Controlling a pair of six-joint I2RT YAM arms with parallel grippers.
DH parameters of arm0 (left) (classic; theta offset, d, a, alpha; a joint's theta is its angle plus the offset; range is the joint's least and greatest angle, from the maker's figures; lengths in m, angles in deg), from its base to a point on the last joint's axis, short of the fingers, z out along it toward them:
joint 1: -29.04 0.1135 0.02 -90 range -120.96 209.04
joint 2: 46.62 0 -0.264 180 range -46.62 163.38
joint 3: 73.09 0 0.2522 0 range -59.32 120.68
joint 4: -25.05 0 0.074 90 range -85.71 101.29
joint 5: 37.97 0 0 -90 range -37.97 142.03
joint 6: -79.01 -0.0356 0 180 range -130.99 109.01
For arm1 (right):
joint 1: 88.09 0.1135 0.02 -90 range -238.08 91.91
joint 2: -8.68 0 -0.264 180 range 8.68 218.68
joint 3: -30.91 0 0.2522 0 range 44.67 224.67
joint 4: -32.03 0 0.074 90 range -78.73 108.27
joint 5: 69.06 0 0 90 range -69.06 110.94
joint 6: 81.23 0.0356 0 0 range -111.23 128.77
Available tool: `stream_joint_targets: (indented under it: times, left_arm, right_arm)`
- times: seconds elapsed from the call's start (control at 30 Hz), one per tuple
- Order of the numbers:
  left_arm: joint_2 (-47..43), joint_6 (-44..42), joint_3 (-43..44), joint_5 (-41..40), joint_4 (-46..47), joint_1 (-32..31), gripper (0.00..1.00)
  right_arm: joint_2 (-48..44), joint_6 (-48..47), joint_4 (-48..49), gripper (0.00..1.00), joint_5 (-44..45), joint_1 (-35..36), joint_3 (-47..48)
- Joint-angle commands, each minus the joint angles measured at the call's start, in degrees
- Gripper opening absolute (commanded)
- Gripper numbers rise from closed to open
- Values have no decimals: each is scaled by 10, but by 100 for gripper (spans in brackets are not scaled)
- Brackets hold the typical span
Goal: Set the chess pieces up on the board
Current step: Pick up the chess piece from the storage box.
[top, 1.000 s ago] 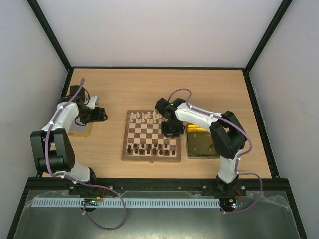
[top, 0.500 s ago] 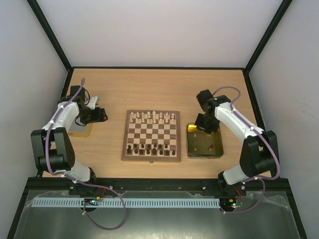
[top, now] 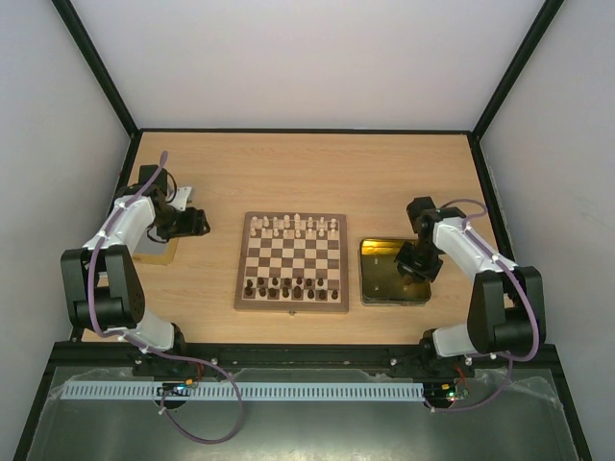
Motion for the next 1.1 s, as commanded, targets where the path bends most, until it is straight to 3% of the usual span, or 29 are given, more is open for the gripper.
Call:
stream_joint_targets:
  times: [0.0,0.73,0.9,1.07]
  left_arm:
    - [-3,0,5,-4,-3,-3,74]
    - [-6,1,5,-7,-3,-3,74]
    - [-4,1,4,-7,-3,-3,74]
    - [-1,0,6,-5,-4,-4,74]
  right_arm:
    - [-3,-4,22,20,-1,-13,-9]
    - [40,-17,80,20,11,-37,-57]
    - [39,-18,73,3,31,-37,-45]
    - [22,-20,43,2,56,-37,-12]
